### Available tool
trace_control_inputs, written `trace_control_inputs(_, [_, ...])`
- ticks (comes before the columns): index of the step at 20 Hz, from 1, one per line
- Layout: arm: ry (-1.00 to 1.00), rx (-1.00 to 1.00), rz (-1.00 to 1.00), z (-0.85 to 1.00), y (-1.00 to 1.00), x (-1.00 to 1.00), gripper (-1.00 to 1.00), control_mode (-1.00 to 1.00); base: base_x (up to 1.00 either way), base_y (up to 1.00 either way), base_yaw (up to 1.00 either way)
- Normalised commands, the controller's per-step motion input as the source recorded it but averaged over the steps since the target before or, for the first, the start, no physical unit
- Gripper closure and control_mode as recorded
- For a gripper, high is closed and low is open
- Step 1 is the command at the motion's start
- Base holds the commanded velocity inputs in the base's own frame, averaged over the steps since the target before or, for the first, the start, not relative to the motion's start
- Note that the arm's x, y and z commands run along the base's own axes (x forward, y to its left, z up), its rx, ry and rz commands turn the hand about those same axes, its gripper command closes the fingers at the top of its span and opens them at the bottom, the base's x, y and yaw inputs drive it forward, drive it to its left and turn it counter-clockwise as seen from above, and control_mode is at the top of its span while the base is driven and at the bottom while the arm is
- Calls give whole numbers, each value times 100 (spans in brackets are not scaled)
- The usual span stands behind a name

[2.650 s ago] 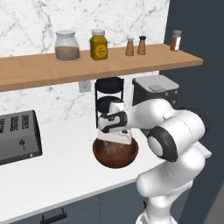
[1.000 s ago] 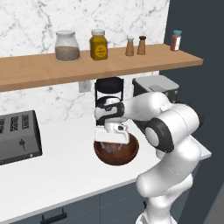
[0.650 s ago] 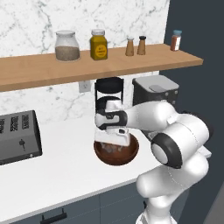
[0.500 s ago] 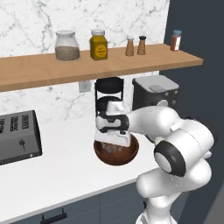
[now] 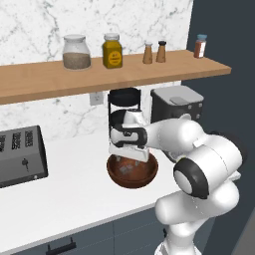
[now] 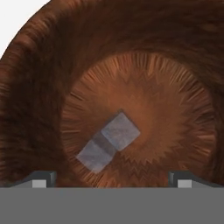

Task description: Grab a lemon wedge from the fridge and one ice cube from the ice bowl, and put them in the glass of lemonade.

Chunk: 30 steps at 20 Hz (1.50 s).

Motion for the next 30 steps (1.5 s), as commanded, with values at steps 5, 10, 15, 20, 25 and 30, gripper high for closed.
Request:
trace_control_inputs(5, [0,0,0,-27,-7,10,-100,-100,0,0,0])
trace_control_inputs(10, [-1,0,0,-41,-17,0,-100,-100,0,0,0])
trace_control_inputs(15, [0,0,0,-31,-16,-17,-100,-100,0,0,0])
trace_control_inputs(20, [0,0,0,-8,-16,-31,-100,-100,0,0,0])
trace_control_inputs(25, [-4,0,0,6,-5,-21,-100,-100,0,0,0])
trace_control_inputs(30, [-4,0,0,39,3,29,-100,-100,0,0,0])
